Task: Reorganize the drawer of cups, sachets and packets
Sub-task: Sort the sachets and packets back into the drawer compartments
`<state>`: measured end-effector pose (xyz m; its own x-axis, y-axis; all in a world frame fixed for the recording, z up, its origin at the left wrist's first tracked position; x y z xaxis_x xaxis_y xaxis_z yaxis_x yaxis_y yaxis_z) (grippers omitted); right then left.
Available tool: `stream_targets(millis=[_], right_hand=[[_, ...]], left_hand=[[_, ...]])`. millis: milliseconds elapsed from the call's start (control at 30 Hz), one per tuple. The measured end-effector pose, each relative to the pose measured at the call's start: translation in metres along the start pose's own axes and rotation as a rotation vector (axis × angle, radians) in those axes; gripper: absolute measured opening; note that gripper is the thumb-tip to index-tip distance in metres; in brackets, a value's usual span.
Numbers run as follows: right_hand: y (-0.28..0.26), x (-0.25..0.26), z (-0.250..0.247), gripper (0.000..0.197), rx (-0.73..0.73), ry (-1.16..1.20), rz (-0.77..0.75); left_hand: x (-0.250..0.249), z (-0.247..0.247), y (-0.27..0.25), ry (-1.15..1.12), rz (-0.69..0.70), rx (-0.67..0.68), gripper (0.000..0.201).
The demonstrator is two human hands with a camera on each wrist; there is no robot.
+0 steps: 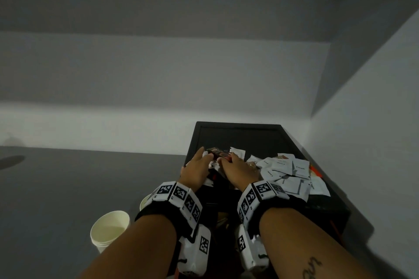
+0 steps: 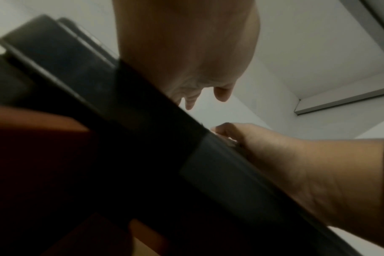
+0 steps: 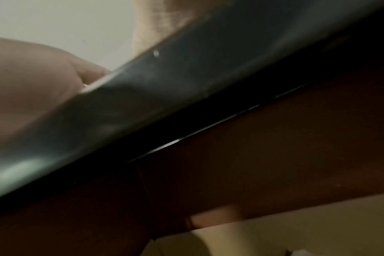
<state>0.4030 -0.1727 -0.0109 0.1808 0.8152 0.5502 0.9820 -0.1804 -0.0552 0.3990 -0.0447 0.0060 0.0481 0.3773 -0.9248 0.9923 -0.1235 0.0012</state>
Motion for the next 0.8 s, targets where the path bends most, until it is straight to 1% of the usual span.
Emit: stream_targets(millis=[167,233,300,400,433,500,533,600,633,800], right_hand=[[-0.004,0.002,-0.002,0.058,0.005,-0.025,-0.024],[-0.01,0.005,-0.005,0.055,0.009,-0.034,-0.046],[-0.012,0.007,-0.005,0.056,0.02,-0.025,-0.073],[-0.008,0.007,0.0,0.057,0.033,0.002,-0.098],[-0.007,0.006,0.0,0.057,0.029,0.015,-0.095],[-0.006,0.007,0.001,0.057,0.018,0.027,-0.09],[-0.006,0.008,0.0,0.059,0.017,0.035,-0.093],[-0.005,0.007,0.0,0.067,0.02,0.054,-0.086],[-0.004,0.005,-0.001,0.068,0.022,0.065,-0.074],[0.002,-0.002,-0.006,0.058,0.002,0.125,-0.072]], left_hand=[[0.003,0.001,-0.001,-0.045,0.002,0.007,0.084],[0.004,0.0,0.0,-0.065,0.01,0.003,0.081],[0.005,0.0,0.0,-0.117,0.008,0.002,0.07],[0.019,0.006,0.008,-0.11,-0.027,0.023,0.039],[0.027,0.006,0.016,-0.117,-0.028,0.024,0.033],[0.027,0.004,0.015,-0.131,-0.027,0.026,0.033],[0.019,0.002,0.007,-0.14,-0.016,0.029,0.03],[0.0,-0.002,-0.012,-0.146,-0.001,0.026,0.018],[-0.002,-0.003,-0.014,-0.148,-0.001,0.015,0.02],[0.004,-0.002,-0.009,-0.094,0.001,-0.034,0.014]])
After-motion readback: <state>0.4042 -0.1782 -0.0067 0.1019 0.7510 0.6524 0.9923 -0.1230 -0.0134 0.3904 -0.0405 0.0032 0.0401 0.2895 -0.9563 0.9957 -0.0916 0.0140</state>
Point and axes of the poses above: each hand's wrist, its own y-axis towards the middle knuckle, its own z-axis out of the palm, x = y × z, the point moved 8 cm from there along y, towards the middle knuckle, and after that the axes turned 3 degrees about -z, right-handed, at the moved point
